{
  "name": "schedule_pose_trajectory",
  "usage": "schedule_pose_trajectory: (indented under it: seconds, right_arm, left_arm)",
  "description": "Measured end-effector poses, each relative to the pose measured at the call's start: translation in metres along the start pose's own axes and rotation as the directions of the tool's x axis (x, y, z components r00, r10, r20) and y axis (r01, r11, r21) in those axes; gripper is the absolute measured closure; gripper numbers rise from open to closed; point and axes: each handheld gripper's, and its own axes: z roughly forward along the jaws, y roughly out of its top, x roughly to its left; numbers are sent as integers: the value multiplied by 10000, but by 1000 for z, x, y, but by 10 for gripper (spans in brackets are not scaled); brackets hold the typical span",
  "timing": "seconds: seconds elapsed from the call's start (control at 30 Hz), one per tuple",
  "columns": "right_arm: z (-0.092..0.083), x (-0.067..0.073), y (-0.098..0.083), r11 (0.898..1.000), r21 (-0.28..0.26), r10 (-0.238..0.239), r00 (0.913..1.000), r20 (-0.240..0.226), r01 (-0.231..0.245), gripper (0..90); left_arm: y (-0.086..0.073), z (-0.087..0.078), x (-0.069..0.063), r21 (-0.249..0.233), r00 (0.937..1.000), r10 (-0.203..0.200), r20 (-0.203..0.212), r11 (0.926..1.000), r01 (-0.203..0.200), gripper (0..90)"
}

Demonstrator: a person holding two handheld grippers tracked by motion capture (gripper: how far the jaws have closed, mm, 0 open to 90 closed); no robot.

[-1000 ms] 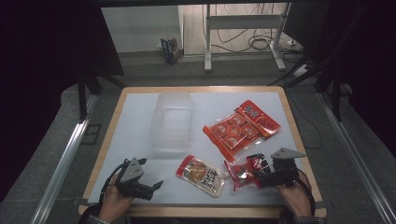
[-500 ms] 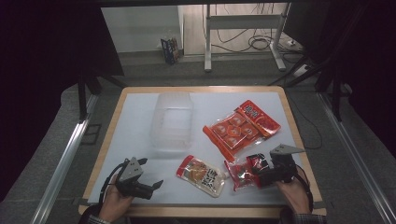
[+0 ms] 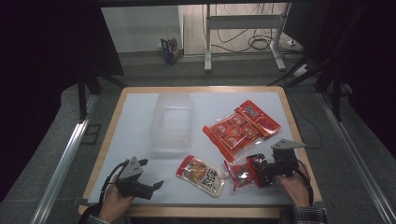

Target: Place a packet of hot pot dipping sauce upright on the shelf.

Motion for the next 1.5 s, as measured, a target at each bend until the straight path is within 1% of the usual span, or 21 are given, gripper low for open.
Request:
schedule_pose_trajectory:
  seconds: [0.03, 0.07, 0.17, 0.33, 0.43, 0.57, 0.73, 0.97, 1.1, 1.5]
  right_arm:
    - [1, -2, 0, 10000, -7, 3, 10000, 54, -3, 0]
    - [2, -5, 1, 10000, -39, 31, 10000, 86, -30, 0]
    - [3, -9, 2, 9999, -107, 51, 9998, 216, -49, 0]
    - [7, -17, 3, 10000, 5, 24, 9991, 434, -24, 0]
    - [9, -22, 4, 9999, -14, 100, 9989, 448, -100, 0]
    - [10, -29, 7, 9997, -111, 232, 9980, 586, -225, 0]
    - [14, -36, 8, 9994, -28, 353, 9966, 739, -352, 0]
    - [18, -48, 9, 9981, 9, 610, 9958, 685, -612, 0]
    - [21, -55, 9, 9977, 105, 663, 9952, 721, -672, 0]
    - [36, -76, 15, 9944, 292, 995, 9933, 587, -1013, 0]
  left_arm:
    - [0, 1, -2, 113, 9999, 148, -2, 9998, -148, 19]
    - [0, 2, -2, 160, 9998, 211, -5, 9996, -211, 17]
    - [1, 3, -4, 322, 9993, 375, 30, 9988, -375, 14]
    - [0, 4, -4, 386, 9993, 365, -39, 9986, -364, 11]
    - [0, 4, -4, 454, 9993, 370, -64, 9983, -367, 11]
    - [1, 5, -6, 546, 9986, 529, -20, 9971, -527, 10]
    - [1, 5, -6, 611, 9986, 534, -27, 9967, -531, 9]
    - [1, 6, -7, 715, 9984, 565, -72, 9959, -558, 8]
    - [0, 7, -7, 799, 9980, 614, -116, 9950, -602, 8]
    - [0, 8, -7, 902, 9979, 644, -103, 9939, -632, 7]
